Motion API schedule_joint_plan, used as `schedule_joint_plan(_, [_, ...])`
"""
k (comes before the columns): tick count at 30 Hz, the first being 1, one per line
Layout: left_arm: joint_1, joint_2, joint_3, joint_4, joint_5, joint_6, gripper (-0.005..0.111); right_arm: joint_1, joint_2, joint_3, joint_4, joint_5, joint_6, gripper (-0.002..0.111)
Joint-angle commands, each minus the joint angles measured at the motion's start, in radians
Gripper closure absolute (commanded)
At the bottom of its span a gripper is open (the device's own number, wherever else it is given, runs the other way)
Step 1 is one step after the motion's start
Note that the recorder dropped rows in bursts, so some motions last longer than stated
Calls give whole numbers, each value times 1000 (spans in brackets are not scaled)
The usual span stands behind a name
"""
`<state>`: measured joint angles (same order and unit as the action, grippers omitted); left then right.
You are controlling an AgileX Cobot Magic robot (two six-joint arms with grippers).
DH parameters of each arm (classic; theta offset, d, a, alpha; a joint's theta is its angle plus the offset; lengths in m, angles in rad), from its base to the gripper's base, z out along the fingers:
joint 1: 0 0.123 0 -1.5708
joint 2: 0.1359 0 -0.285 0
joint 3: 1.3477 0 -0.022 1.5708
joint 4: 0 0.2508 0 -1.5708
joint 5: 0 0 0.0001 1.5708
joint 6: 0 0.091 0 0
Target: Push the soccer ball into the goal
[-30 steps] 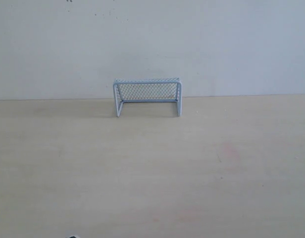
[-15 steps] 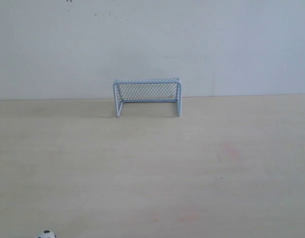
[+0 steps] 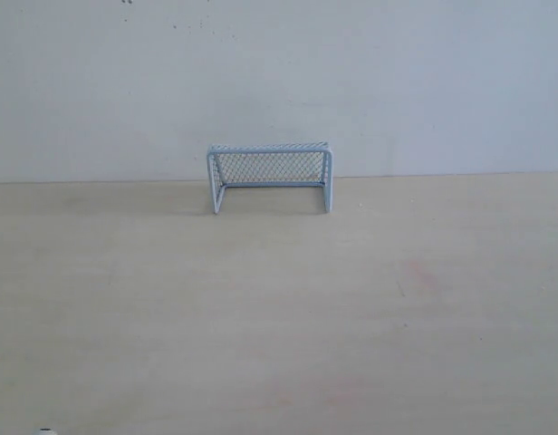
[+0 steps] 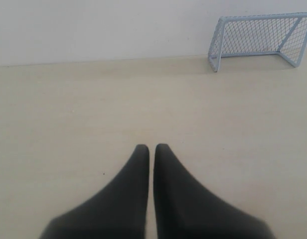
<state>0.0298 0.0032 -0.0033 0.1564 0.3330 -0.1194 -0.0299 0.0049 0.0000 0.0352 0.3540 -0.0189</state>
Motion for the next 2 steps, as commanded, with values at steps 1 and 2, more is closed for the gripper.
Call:
schedule_joint_plan(1, [-5,-3,3,1,-11,3,102,3,-5,0,1,-6,-2,109])
schedule_joint_plan(2, [-5,-3,3,1,-11,3,102,3,-5,0,1,-6,-2,109])
